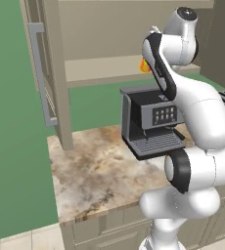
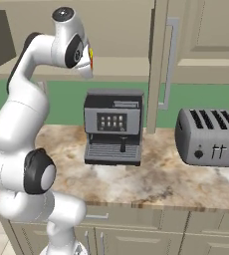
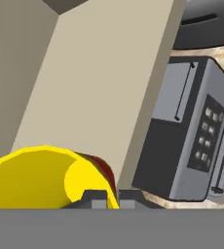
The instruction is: Move the cup from next to the sink to the open cabinet. Then, move the bowl with the mango to the fridge to clear the area for faucet cleaning.
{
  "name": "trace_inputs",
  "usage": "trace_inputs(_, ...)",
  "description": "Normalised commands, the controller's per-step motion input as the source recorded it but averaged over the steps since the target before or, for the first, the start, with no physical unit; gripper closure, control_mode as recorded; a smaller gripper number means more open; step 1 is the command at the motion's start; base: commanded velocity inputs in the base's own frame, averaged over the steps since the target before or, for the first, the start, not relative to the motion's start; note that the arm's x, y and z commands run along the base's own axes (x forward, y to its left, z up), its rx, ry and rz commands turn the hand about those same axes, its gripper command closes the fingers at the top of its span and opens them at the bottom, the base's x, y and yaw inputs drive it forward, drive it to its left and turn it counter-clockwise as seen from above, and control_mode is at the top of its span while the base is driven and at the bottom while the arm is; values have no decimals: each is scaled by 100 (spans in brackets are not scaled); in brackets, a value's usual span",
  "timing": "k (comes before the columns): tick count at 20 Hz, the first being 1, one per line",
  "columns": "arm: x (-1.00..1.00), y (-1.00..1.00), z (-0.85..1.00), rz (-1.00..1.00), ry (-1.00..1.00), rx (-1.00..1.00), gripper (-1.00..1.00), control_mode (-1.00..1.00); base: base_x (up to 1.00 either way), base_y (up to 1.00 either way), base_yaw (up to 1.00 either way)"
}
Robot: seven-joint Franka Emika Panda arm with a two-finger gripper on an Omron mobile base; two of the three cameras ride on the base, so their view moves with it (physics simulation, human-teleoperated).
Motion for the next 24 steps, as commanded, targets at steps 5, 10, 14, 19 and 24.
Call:
trace_inputs(5,17,0,-6,0,-6,0,100,-100,0,0,0)
trace_inputs(10,9,0,0,0,-2,0,100,-100,0,0,0)
trace_inputs(14,50,2,-13,0,-4,-1,100,-100,0,0,0)
trace_inputs(19,54,7,-18,-1,0,-1,100,-100,0,0,0)
trace_inputs(24,48,11,-21,-1,0,-2,-100,-100,0,0,0)
